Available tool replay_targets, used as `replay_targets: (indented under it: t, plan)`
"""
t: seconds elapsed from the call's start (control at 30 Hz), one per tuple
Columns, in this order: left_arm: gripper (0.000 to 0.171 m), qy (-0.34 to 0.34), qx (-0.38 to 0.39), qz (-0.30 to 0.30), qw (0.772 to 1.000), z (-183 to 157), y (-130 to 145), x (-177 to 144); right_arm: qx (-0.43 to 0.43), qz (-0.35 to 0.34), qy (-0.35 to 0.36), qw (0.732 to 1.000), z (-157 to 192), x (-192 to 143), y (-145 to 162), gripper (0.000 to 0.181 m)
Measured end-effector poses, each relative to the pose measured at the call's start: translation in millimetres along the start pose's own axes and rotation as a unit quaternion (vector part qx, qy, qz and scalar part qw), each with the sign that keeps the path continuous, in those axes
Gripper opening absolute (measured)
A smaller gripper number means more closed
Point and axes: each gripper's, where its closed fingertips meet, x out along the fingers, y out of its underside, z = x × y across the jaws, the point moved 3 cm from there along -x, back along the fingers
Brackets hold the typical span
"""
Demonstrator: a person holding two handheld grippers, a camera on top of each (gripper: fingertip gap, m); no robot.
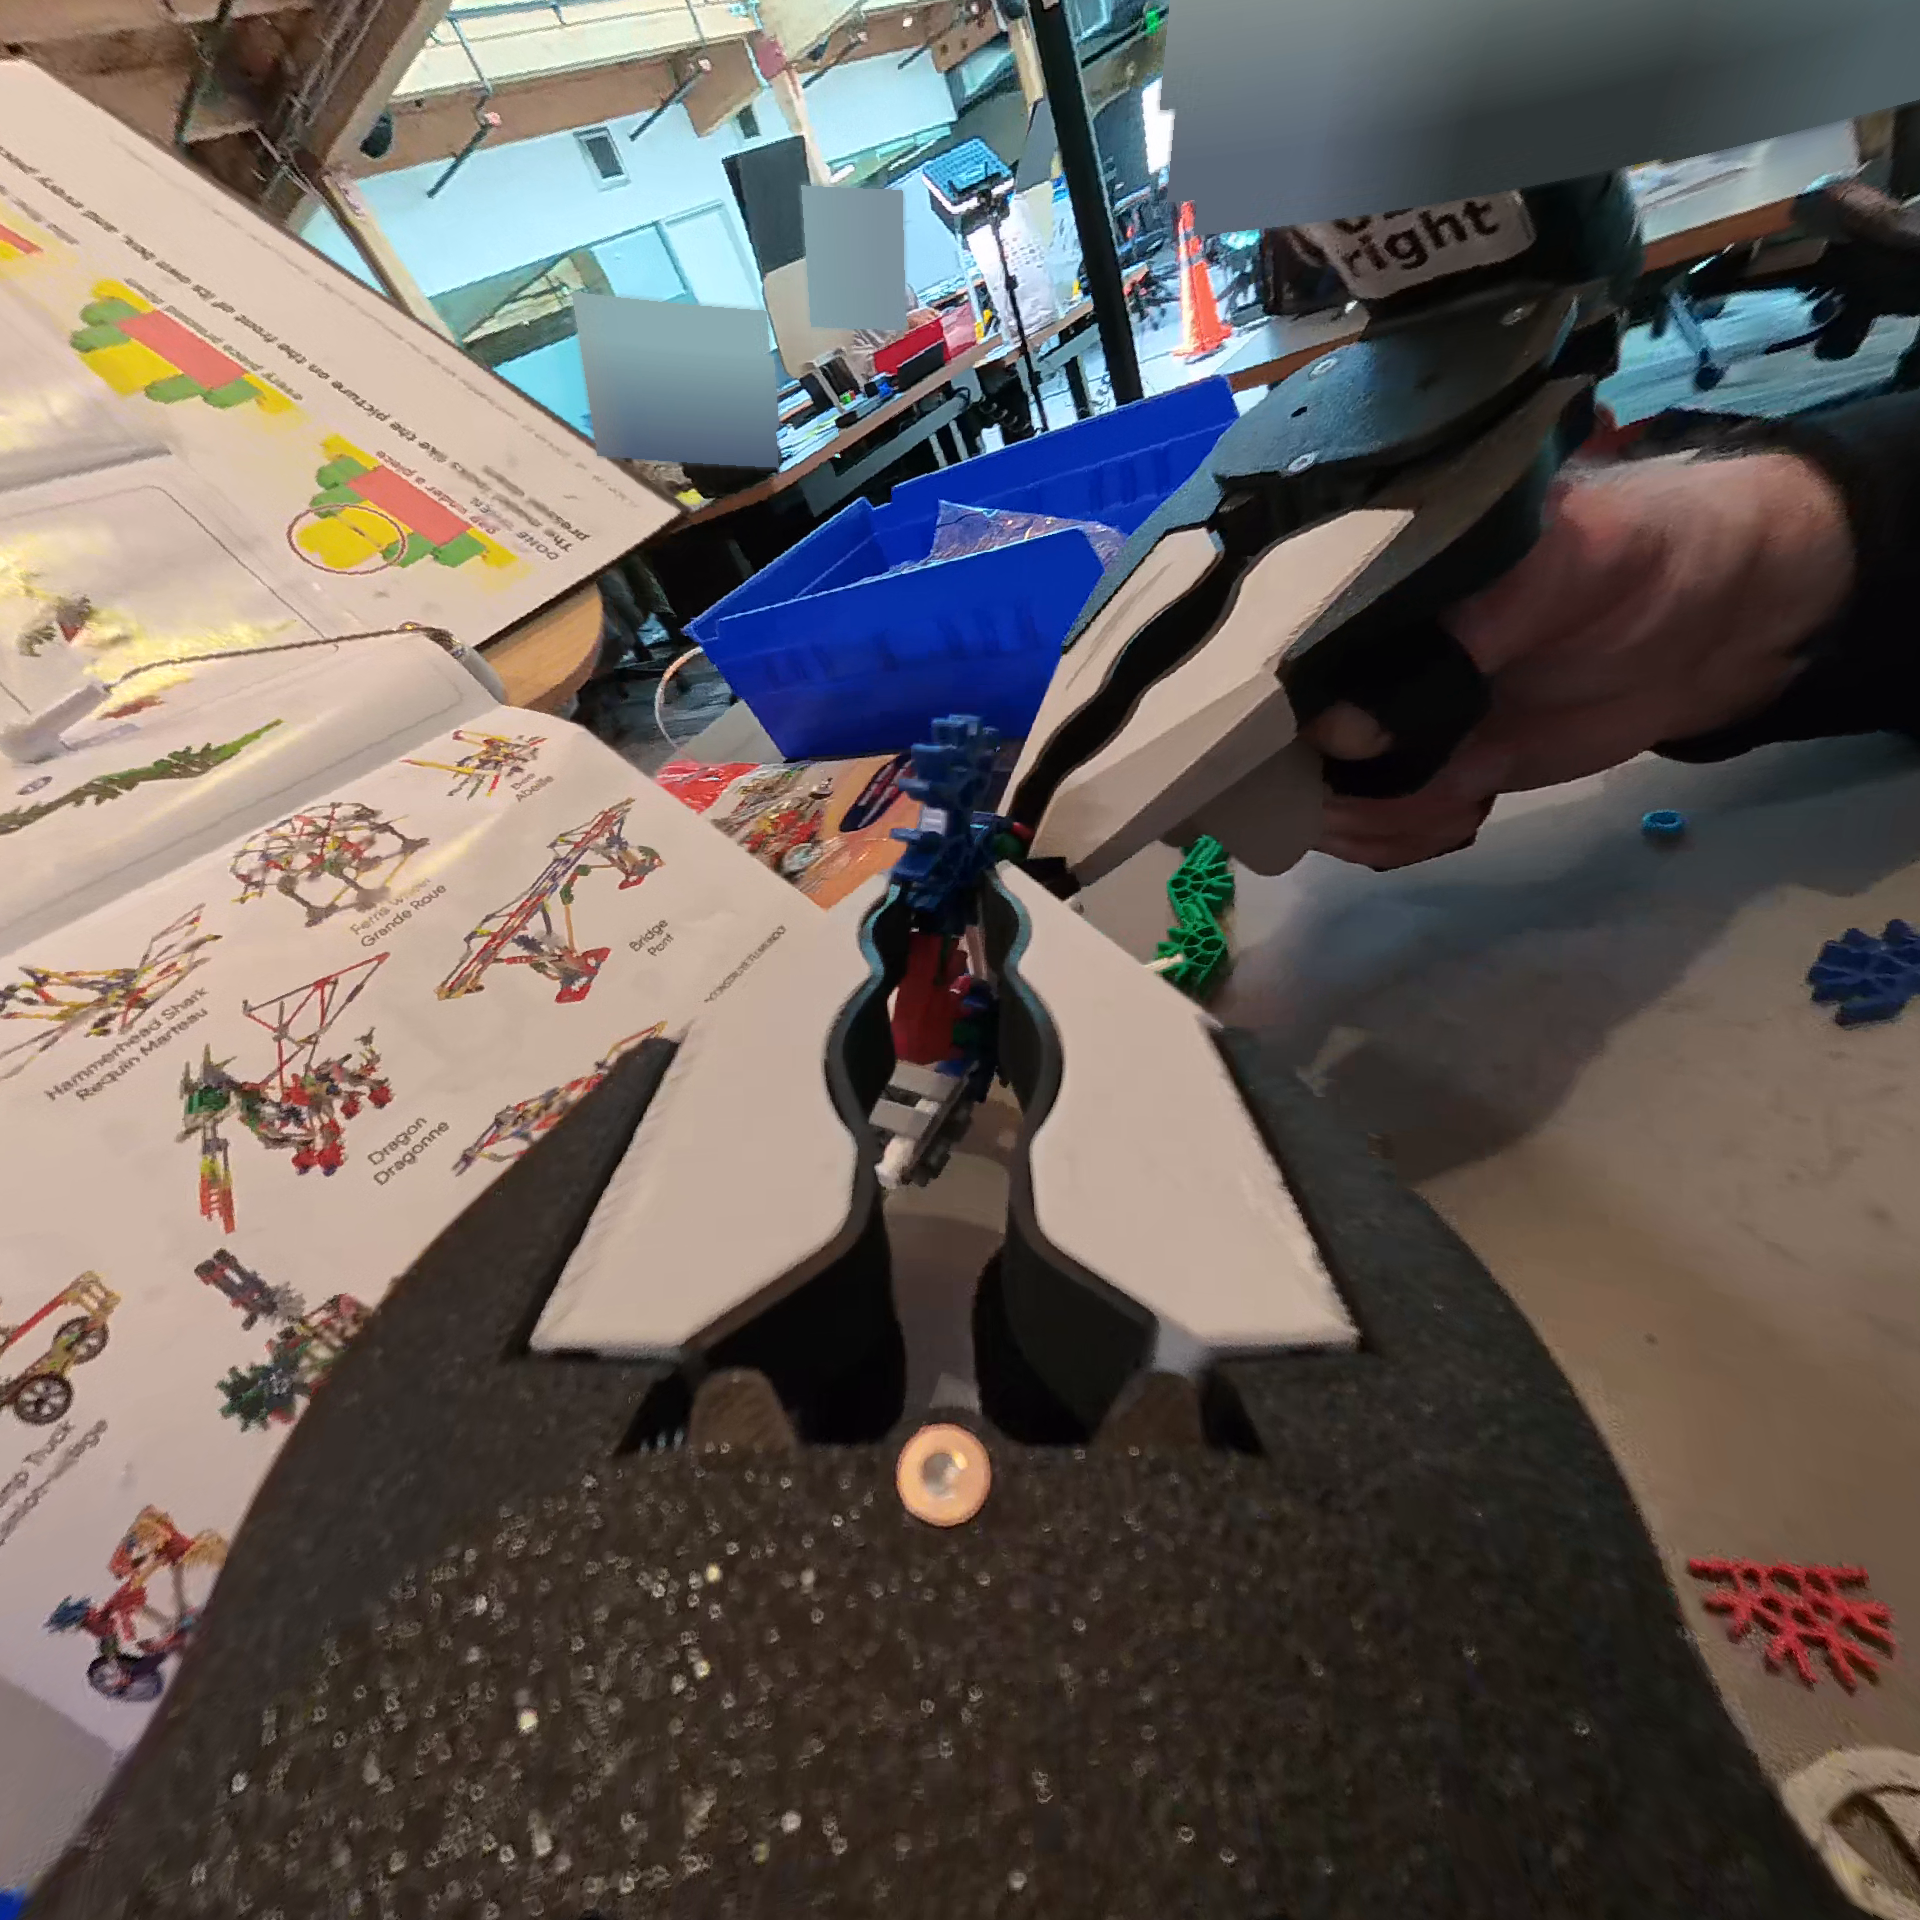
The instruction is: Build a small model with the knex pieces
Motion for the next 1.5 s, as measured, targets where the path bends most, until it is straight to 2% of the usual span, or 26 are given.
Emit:
replay_targets:
  t: [0.23, 0.33, 0.5, 0.73, 0.77, 0.9, 1.0, 1.17, 1.5]
  plan:
    - [0.010, -0.043, 0.059, 0.012, 0.997, -0.9, -3.2, 3.3, 0.005, -0.004, 0.018, 1.000, -4.1, -1.2, -1.8, 0.007]
    - [0.015, -0.030, 0.049, 0.016, 0.998, 2.2, -5.1, 2.6, -0.017, 0.007, 0.004, 1.000, -1.5, -2.6, -1.0, 0.006]
    - [0.019, 0.030, 0.027, 0.009, 0.999, 2.8, -4.8, -3.1, -0.064, 0.031, -0.008, 0.997, 7.1, -1.5, 2.2, 0.004]
    - [0.019, 0.104, 0.053, 0.027, 0.993, -8.1, -4.9, -12.8, -0.087, 0.061, -0.061, 0.992, 16.8, -6.7, 8.2, 0.004]
    - [0.027, 0.101, 0.055, 0.028, 0.993, -6.5, -5.7, -13.9, -0.094, 0.069, -0.064, 0.991, 17.5, -6.8, 10.7, 0.004]
    - [0.026, 0.143, 0.054, 0.039, 0.987, -15.2, -8.6, -19.8, -0.113, 0.086, -0.092, 0.986, 29.9, -3.7, 17.8, 0.004]
    - [0.014, 0.169, 0.074, 0.074, 0.980, -26.5, 2.6, -17.6, -0.118, 0.090, -0.102, 0.984, 34.8, -2.6, 19.7, 0.004]
    - [0.009, 0.164, 0.083, 0.072, 0.980, -26.5, 1.9, -17.5, -0.121, 0.087, -0.095, 0.984, 34.2, -2.2, 18.9, 0.004]
    - [0.007, 0.084, 0.144, 0.073, 0.983, -24.5, -2.4, -9.9, -0.104, 0.077, -0.058, 0.990, 23.9, -1.4, 14.0, 0.004]
